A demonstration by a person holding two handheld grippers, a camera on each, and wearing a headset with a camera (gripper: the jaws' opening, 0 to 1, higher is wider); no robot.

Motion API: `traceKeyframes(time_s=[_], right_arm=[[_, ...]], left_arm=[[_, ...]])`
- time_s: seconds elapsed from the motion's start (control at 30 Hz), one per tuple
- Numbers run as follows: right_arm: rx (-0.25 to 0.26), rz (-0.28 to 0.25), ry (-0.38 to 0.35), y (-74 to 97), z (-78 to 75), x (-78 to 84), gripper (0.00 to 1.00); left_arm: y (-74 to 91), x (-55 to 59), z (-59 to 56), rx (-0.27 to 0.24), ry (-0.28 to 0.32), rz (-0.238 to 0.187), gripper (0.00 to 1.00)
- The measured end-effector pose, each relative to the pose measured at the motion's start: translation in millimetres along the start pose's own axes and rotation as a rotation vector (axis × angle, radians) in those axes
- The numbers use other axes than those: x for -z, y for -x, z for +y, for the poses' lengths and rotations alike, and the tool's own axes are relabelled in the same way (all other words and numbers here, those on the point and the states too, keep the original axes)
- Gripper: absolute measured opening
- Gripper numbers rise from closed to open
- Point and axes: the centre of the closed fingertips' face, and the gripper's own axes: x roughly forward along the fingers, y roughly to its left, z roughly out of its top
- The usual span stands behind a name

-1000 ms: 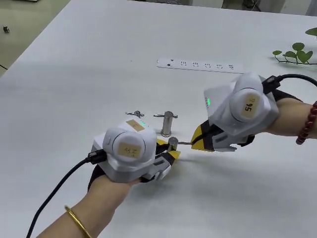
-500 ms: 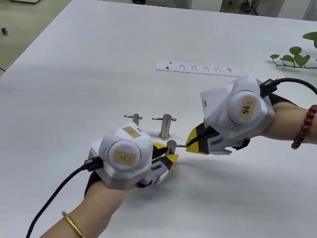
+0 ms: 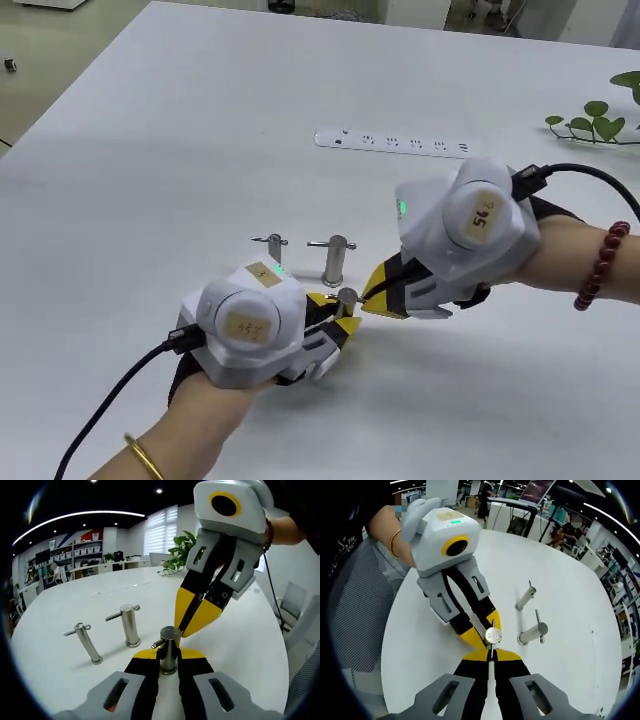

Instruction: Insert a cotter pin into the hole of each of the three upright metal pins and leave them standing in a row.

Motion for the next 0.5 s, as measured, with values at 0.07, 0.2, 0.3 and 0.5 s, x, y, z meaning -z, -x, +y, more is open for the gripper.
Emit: traceKeyframes(time_s=[0.07, 0.2, 0.3, 0.5], right_arm=[[0.002, 0.0, -0.007, -0.7, 0.0, 0.4, 0.0], [0.005, -0.012, -0.041, -1.8, -0.1, -0.3, 0.0], [0.007, -0.02, -0.057, -3.2, -0.3, -0.7, 0.0], [0.008, -0.029, -0.067, -3.4, 0.4, 1.4, 0.01]], left_arm=[[-0.5, 0.4, 0.1, 0.001, 0.003, -0.001, 0.1], [-1.0, 0.8, 0.0, 0.002, 0.006, 0.0, 0.1], [-1.1, 1.1, -0.3, 0.003, 0.009, 0.001, 0.1], [-1.3, 2.1, -0.2, 0.009, 0.012, 0.005, 0.1]])
